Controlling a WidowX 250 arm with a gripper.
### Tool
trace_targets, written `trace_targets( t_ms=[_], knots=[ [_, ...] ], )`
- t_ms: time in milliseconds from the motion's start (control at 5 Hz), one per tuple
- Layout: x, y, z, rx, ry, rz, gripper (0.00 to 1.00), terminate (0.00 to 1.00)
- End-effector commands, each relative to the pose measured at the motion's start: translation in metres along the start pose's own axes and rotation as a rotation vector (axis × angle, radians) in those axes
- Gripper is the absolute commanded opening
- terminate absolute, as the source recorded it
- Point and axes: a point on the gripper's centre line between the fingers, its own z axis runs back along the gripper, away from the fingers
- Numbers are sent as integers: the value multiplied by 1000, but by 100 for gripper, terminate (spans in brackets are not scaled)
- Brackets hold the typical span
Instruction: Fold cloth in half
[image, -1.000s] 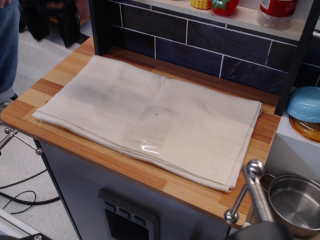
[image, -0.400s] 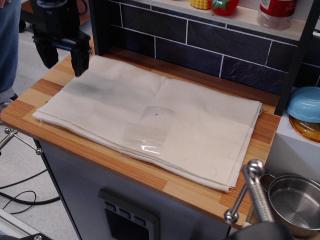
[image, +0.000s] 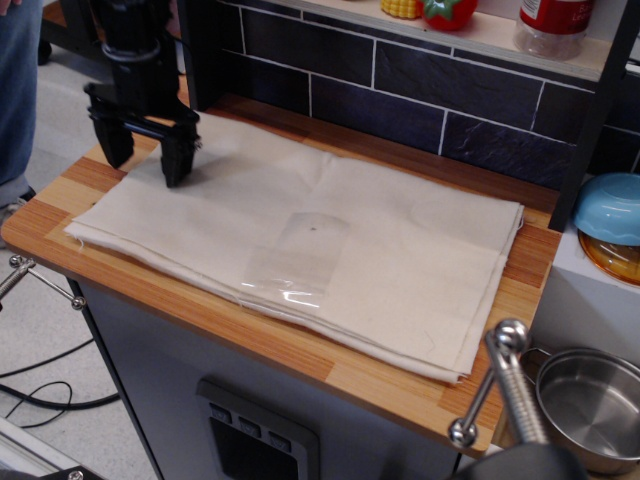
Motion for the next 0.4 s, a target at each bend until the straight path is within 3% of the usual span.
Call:
trace_targets(
  t_ms=[0, 200],
  knots=[
    [12, 6, -7, 35, -87, 0, 0, 0],
    [10, 4, -13, 55, -92, -11, 0, 0]
  ],
)
